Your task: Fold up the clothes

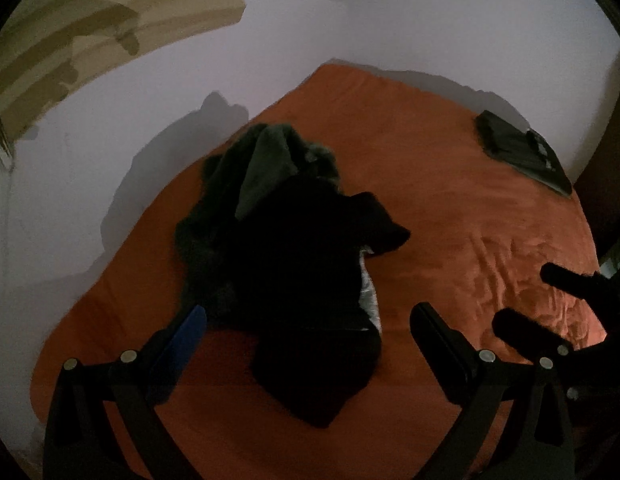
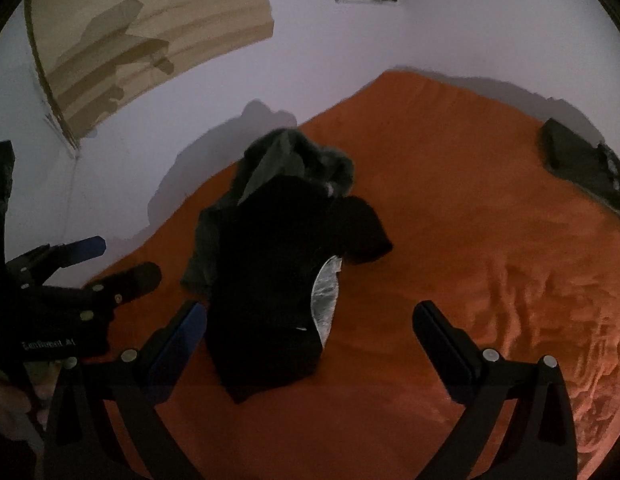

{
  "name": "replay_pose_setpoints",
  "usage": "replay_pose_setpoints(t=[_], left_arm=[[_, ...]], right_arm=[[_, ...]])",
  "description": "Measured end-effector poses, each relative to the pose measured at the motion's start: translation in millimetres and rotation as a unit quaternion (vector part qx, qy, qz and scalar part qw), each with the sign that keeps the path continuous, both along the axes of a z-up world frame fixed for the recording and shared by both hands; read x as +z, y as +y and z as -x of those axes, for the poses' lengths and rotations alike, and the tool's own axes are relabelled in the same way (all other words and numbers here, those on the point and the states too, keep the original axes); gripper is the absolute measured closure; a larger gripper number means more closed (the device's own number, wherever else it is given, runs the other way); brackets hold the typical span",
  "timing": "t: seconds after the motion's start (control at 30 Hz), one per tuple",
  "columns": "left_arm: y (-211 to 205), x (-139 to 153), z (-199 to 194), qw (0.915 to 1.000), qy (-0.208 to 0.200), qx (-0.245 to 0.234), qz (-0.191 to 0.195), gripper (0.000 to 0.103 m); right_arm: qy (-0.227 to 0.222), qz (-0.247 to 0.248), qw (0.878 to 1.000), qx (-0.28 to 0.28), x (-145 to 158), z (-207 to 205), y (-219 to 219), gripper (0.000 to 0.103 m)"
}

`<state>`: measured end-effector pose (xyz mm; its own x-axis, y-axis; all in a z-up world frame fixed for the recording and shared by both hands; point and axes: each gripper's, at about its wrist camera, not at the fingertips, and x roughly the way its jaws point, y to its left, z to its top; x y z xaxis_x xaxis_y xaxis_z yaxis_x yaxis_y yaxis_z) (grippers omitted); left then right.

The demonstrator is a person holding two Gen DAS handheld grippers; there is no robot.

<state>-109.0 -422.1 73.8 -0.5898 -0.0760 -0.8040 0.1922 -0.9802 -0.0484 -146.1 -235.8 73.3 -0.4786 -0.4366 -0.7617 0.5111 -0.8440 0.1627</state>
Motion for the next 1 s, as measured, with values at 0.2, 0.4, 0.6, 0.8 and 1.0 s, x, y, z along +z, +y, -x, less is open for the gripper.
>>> replay_pose_setpoints(t=[0.2,0.4,0.6,0.8,1.0], left_arm=[[-26,-36,19,0.9996,-0.020,0.010,-0.018,0.001],[-43,-70,35,0.9983,-0.043,0.016,-0.034,0.001],[-49,-102,48,0.9970,-0.060,0.014,-0.047,0.001],[-45,-131,59,0.9951,-0.074,0.001,-0.065,0.007],[-33,-149,68,0.9933,-0.080,-0.017,-0.081,0.044]], right_arm=[[-0.020,-0.016,1.000,0.005,-36,20,-25,0.006],[-0.044,-0.029,0.999,0.003,-74,44,-38,0.025],[-0.072,-0.030,0.997,0.007,-114,68,-49,0.044],[-0.098,-0.007,0.995,0.017,-142,93,-58,0.047],[-0.115,0.023,0.993,0.028,-159,109,-66,0.049]])
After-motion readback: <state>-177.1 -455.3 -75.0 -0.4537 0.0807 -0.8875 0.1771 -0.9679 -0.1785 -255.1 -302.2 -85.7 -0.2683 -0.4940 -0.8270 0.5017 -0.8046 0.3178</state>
